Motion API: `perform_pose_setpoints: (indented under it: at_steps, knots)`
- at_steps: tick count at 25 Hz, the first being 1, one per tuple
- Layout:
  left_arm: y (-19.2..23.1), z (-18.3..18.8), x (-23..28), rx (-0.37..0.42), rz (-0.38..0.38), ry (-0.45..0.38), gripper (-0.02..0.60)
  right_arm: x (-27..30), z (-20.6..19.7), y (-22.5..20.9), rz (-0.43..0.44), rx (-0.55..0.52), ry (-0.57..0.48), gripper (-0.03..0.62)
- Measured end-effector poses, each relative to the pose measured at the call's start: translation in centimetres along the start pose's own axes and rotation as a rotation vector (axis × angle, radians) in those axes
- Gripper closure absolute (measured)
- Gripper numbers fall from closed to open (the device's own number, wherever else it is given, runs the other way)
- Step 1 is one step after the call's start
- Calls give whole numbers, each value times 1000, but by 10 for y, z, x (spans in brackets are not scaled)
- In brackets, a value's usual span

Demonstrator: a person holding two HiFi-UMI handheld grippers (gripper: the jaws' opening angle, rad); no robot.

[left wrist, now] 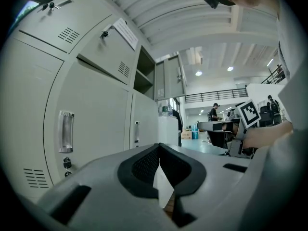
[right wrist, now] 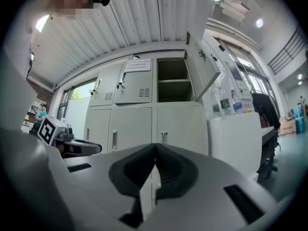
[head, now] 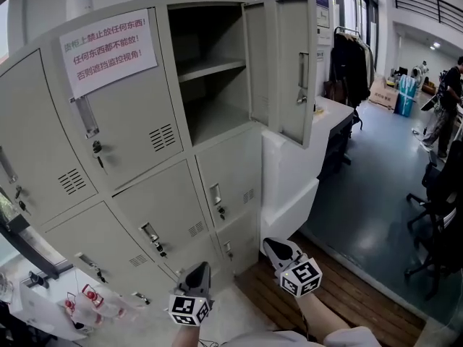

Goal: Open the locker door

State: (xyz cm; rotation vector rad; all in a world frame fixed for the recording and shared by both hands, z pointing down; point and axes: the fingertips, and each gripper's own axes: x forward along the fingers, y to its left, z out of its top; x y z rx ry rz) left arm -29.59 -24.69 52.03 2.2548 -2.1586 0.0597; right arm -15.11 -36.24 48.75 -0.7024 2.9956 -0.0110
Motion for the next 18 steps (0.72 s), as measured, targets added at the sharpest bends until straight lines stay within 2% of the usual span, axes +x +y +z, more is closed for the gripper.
perform_pose_setpoints:
  at_steps: [18]
  knots:
    - [3, -1, 6, -4, -1, -2, 574, 8, -10, 5, 4, -9, 18, 582]
